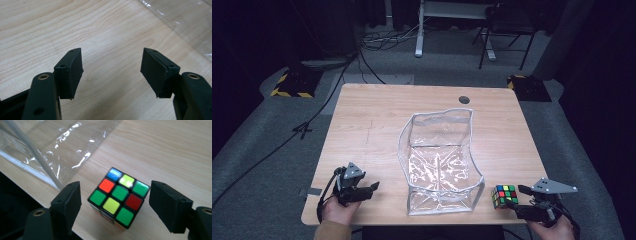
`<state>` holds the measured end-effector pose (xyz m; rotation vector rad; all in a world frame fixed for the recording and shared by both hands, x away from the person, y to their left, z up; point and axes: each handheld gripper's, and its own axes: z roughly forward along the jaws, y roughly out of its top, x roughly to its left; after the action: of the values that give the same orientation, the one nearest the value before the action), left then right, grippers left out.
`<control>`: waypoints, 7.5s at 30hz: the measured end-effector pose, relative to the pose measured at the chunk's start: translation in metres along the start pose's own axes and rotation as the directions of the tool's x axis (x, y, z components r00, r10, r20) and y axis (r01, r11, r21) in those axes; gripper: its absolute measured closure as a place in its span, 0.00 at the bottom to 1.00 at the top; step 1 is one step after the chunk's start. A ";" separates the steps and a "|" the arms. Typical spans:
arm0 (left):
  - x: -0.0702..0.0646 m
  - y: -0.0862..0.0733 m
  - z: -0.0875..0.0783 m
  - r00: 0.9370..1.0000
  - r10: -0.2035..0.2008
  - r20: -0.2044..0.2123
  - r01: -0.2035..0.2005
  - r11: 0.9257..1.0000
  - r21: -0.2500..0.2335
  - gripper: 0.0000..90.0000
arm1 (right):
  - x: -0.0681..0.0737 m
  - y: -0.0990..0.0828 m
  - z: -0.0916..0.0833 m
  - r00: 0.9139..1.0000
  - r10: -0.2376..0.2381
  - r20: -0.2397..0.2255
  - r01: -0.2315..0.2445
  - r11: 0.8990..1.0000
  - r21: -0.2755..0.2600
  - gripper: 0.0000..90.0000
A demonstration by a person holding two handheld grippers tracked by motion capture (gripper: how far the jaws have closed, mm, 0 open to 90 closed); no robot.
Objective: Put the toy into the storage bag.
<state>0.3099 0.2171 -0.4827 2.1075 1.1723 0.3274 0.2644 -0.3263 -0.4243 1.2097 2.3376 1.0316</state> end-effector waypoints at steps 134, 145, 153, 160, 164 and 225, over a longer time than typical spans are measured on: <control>0.008 -0.005 0.022 0.996 0.028 -0.089 -0.030 0.999 -0.026 0.29 | -0.067 0.164 -0.003 0.990 -0.116 -0.076 0.121 0.991 0.064 0.38; 0.007 -0.005 0.022 0.995 0.025 -0.095 -0.027 0.999 -0.025 0.29 | -0.050 0.202 -0.016 0.978 -0.185 -0.094 0.190 0.981 0.042 0.38; 0.006 -0.006 0.021 0.996 0.019 -0.091 -0.021 0.999 -0.026 0.29 | -0.026 0.238 -0.027 0.957 -0.269 -0.108 0.276 0.959 0.063 0.38; 0.007 -0.005 0.021 0.995 0.020 -0.098 -0.022 1.000 -0.020 0.28 | -0.011 0.254 -0.032 0.947 -0.296 -0.126 0.301 0.953 0.028 0.38; 0.006 -0.004 0.023 0.995 0.017 -0.099 -0.019 1.000 -0.023 0.26 | 0.001 0.261 -0.032 0.936 -0.321 -0.143 0.325 0.946 0.007 0.38; 0.011 0.007 0.032 0.994 -0.001 -0.108 0.000 1.000 -0.008 0.22 | 0.146 0.281 0.077 0.768 -0.498 -0.403 0.580 0.807 0.109 0.38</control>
<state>0.3372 0.2094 -0.5019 2.1045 1.2311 0.4500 0.3828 -0.0658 -0.2679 0.3385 2.8960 0.8328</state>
